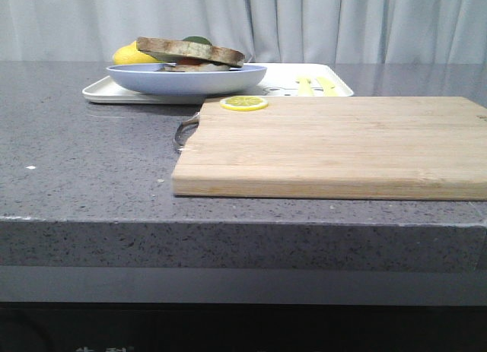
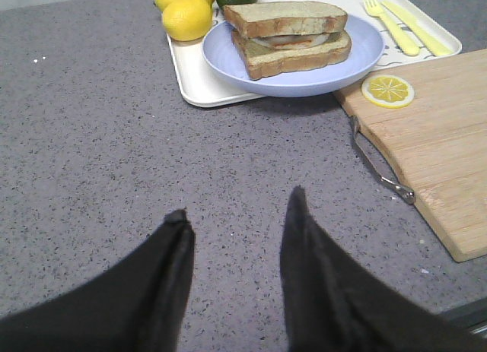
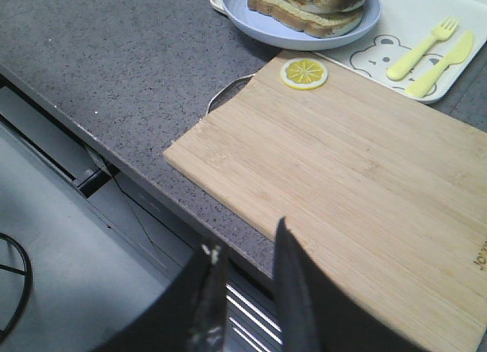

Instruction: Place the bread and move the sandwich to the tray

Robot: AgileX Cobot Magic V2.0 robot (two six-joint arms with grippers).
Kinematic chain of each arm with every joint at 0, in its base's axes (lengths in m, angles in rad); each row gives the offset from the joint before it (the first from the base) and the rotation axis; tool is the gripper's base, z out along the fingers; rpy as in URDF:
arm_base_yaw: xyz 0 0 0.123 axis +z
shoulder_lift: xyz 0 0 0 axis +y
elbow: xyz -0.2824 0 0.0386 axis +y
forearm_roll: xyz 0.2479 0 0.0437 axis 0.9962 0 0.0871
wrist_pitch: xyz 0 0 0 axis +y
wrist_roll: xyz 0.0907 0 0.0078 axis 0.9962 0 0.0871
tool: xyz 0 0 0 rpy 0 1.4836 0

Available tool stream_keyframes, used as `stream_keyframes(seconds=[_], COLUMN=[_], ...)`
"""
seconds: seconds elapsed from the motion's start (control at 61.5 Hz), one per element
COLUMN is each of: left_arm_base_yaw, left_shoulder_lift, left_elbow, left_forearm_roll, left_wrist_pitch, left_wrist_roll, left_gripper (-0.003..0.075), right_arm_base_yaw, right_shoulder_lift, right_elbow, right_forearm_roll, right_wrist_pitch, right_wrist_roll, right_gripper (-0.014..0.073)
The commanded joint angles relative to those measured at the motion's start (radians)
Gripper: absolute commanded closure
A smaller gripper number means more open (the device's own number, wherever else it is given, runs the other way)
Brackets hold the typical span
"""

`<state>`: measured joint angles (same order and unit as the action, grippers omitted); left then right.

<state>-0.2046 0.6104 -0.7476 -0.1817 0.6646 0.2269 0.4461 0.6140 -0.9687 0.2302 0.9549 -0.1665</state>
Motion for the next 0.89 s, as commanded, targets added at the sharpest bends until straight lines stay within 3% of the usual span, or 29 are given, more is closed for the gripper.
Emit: stream_keyframes(seconds=[0.0, 0.098, 0.146, 0.732, 0.879], left_arm_base_yaw=[-0.008, -0.008, -0.008, -0.008, 0.025], left_shoulder_lift=[0.0, 0.0, 0.0, 0.004, -0.091], left_elbow=[-0.025, -0.025, -0.025, -0.025, 0.019], left_forearm_roll=[-0.008, -0.008, -0.008, -0.008, 0.0], left_wrist_pitch=[-0.096, -0.1, -0.1, -0.095, -0.108], left_wrist_roll=[-0.001, -0.001, -0.001, -0.001, -0.001], left_gripper=[0.0597, 0.0696, 0.0742, 0.0741, 0.0741], right_arm_base_yaw=[-0.004, -0.004, -0.004, -0.004, -0.004], right_shoulder_lift=[0.003, 0.003, 0.003, 0.003, 0.003], right_elbow=[-0.021, -0.021, -0.021, -0.021, -0.021], right_forearm_roll=[0.009, 0.009, 0.009, 0.009, 0.009], right_wrist_pitch=[-0.064, -0.064, -0.064, -0.064, -0.064], right_wrist_roll=[-0.001, -0.001, -0.001, -0.001, -0.001], right_gripper=[0.0559, 0.0666, 0.0659, 0.0662, 0.0662])
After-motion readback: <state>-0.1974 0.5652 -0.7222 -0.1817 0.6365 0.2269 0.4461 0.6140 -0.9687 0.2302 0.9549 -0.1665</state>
